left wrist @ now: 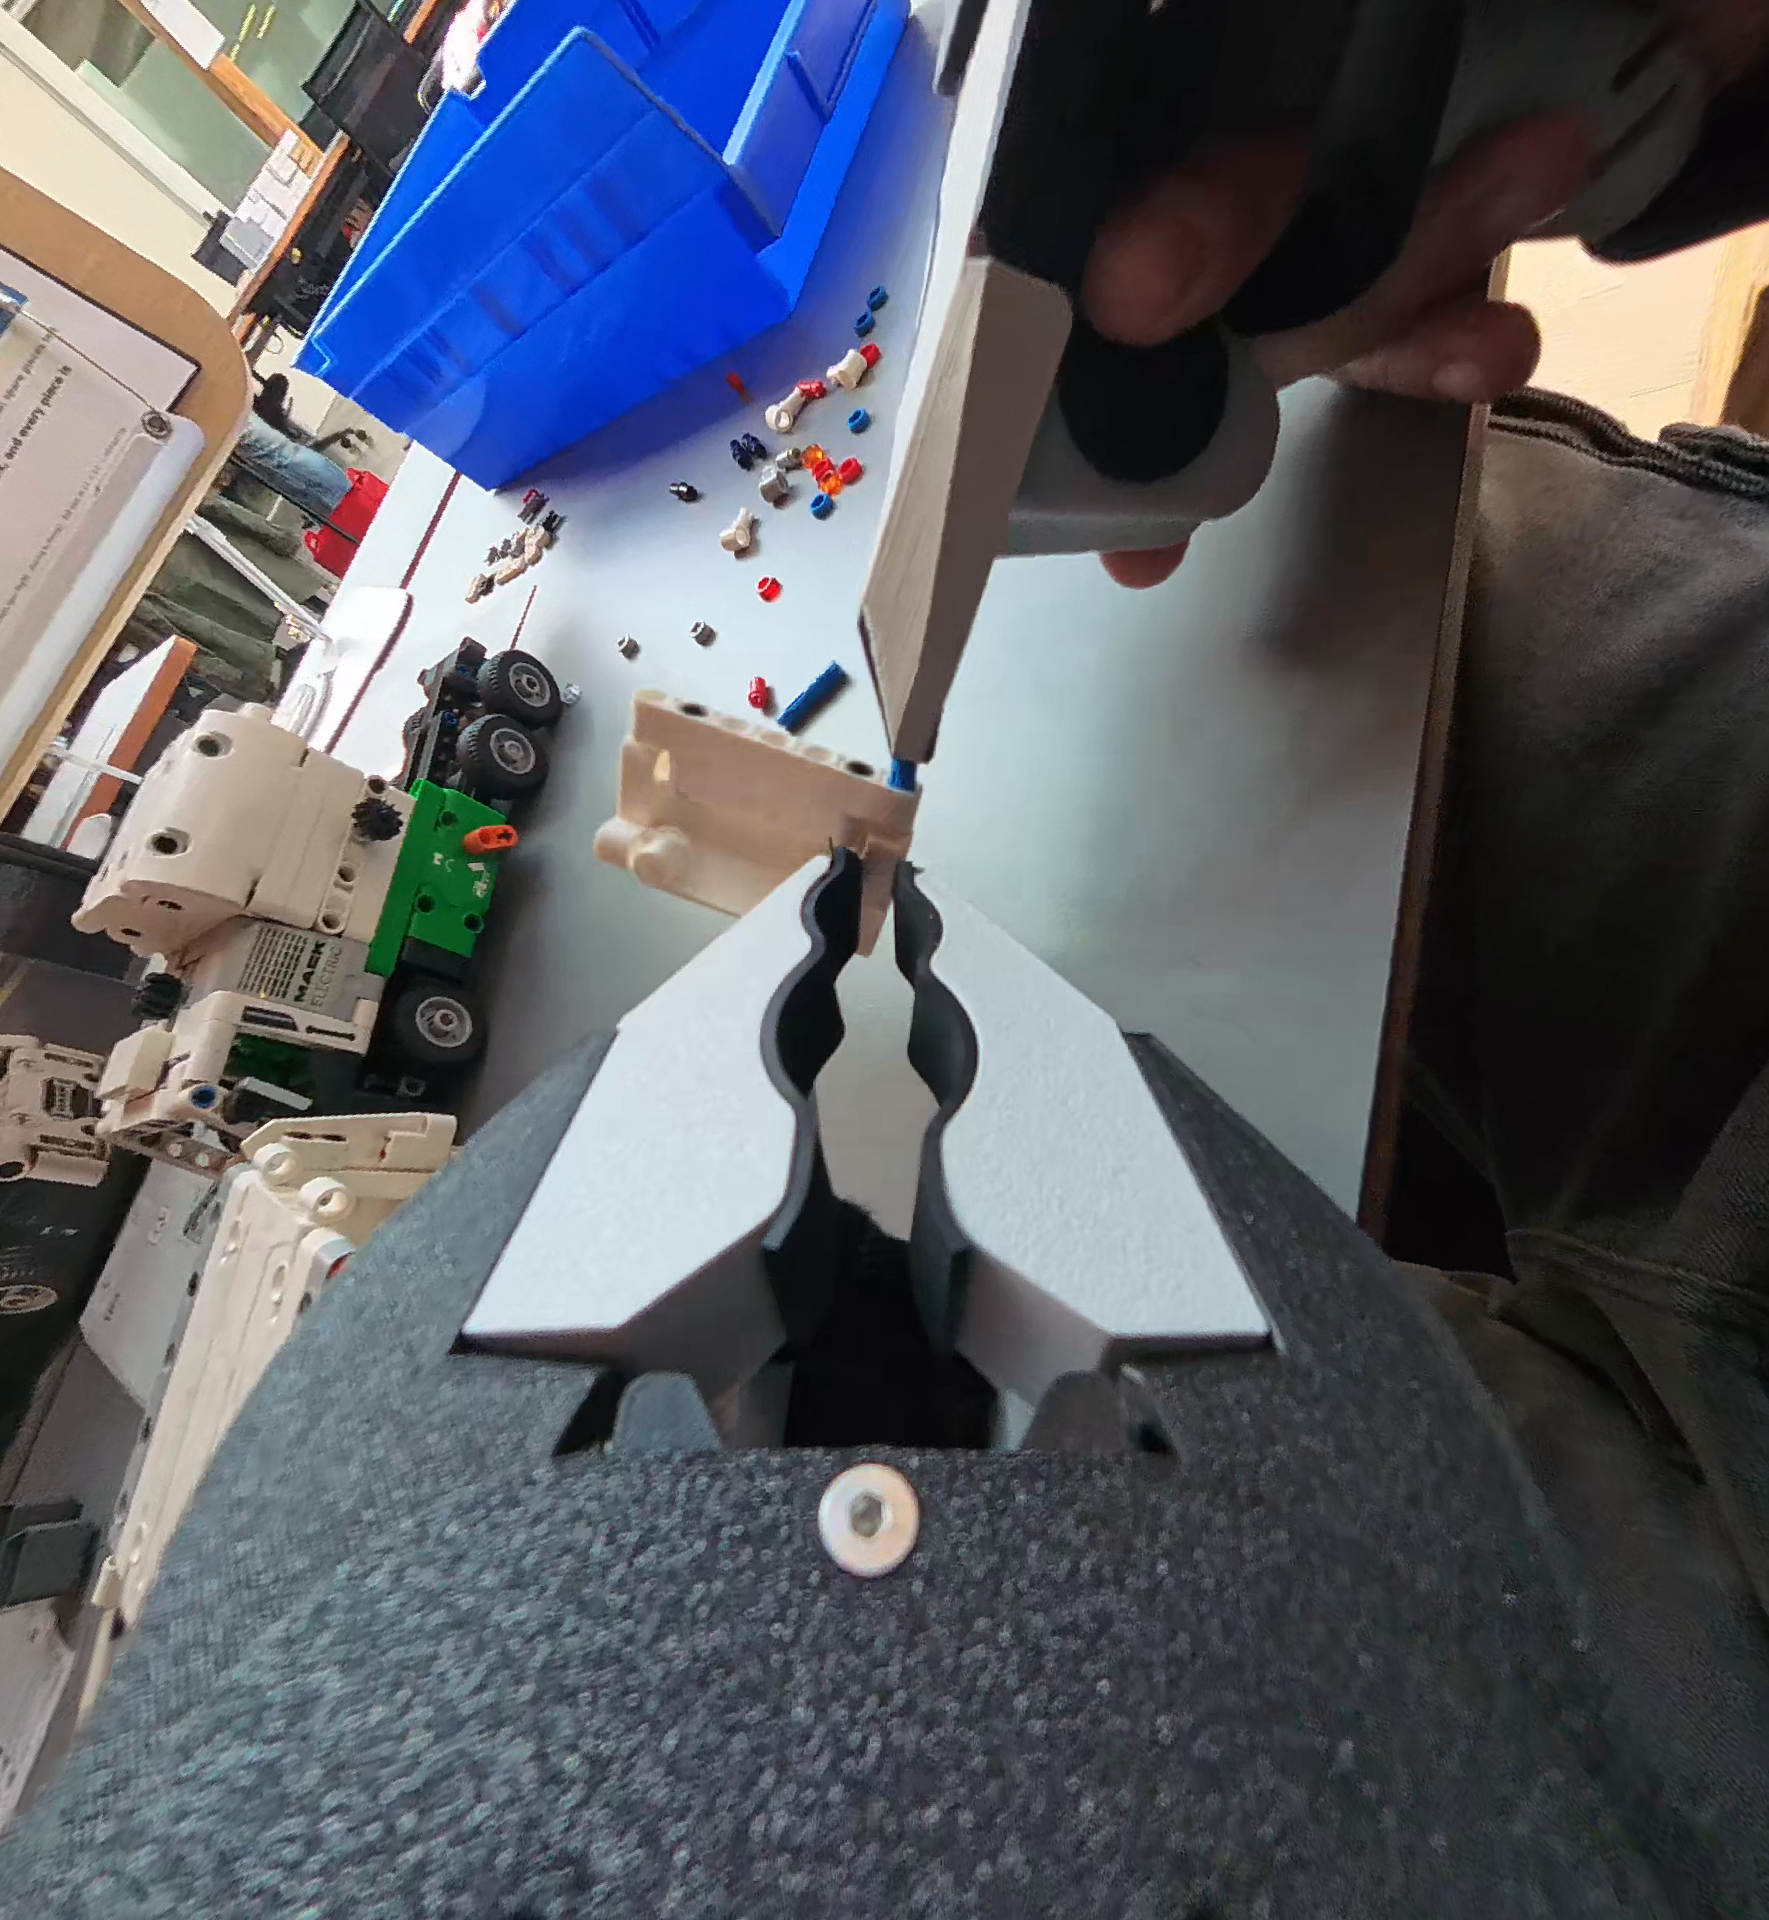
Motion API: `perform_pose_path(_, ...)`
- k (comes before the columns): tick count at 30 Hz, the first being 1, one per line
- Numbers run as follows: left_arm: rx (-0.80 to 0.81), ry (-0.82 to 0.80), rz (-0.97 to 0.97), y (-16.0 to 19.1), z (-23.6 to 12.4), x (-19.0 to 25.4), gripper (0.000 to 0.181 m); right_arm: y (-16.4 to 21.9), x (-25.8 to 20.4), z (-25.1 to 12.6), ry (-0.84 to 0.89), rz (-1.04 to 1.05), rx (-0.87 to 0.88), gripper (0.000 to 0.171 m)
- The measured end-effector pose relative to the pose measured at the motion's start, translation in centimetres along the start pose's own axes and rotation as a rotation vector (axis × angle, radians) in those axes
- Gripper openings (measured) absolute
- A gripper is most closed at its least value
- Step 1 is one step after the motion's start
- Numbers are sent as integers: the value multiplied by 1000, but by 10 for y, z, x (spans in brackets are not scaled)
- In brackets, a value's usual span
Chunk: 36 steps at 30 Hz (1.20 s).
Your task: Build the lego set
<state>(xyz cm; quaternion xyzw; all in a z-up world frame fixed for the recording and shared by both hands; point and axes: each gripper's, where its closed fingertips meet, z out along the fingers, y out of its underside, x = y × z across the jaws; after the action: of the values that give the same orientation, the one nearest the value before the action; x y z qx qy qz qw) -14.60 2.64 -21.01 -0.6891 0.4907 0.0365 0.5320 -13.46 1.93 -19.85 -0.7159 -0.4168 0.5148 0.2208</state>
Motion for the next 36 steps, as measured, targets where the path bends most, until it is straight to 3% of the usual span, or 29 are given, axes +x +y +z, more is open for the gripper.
perform_pose_path(12,-32,22,-5,6,0,4,4,4,8,8,121,-114,-19,3)
perform_pose_path(36,-30,30,-12,7,0,3,4,1,6,2,77,-72,7,3)
